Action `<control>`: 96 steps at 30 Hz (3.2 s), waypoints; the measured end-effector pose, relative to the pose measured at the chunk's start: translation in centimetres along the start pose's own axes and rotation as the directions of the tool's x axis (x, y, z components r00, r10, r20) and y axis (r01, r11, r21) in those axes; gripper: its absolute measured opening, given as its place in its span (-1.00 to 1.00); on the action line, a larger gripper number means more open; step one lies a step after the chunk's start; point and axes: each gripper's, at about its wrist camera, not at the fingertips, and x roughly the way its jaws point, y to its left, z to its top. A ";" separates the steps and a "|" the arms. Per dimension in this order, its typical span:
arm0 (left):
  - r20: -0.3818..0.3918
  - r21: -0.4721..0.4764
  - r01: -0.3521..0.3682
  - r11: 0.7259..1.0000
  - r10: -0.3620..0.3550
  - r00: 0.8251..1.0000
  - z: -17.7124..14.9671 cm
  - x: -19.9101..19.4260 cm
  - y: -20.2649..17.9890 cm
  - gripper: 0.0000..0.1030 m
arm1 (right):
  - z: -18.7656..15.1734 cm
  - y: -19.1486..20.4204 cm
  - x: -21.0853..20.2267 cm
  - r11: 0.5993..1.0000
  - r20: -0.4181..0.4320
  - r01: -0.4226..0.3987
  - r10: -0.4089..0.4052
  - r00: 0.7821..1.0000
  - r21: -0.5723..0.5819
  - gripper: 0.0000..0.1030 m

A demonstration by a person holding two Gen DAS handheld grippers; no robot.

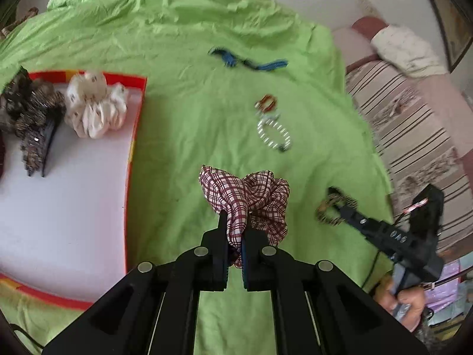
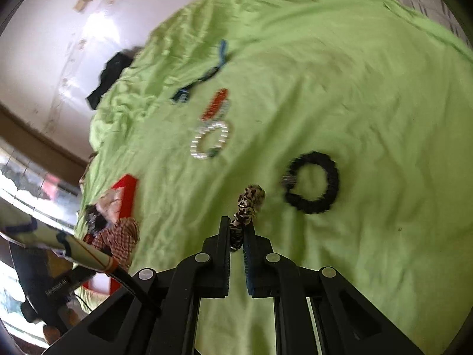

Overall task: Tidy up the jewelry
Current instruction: 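Grasp the plaid scrunchie with the left tool while the right grasps the leopard-print hair tie, then carry the plaid scrunchie and leopard hair tie into the tray and open both tools, then move the right tool to the red bead bracelet and grasp it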

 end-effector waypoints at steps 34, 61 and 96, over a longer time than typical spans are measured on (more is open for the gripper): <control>0.055 -0.453 -0.322 0.831 0.386 0.921 -2.8 -12.6 24.1 -0.85 | -13.1 33.0 16.9 0.787 -0.471 -0.352 0.090 0.878 -0.506 -0.80; 0.190 -0.431 -0.324 0.842 0.435 0.880 -3.5 -18.2 21.3 -0.47 | -15.4 33.4 17.7 0.747 -0.397 -0.244 -0.029 0.917 -0.618 -0.71; -0.019 0.019 -0.194 0.981 0.194 0.981 0.7 -1.0 -4.2 -0.22 | 1.5 0.8 -1.8 0.976 0.023 0.110 -0.107 0.994 -0.186 -0.12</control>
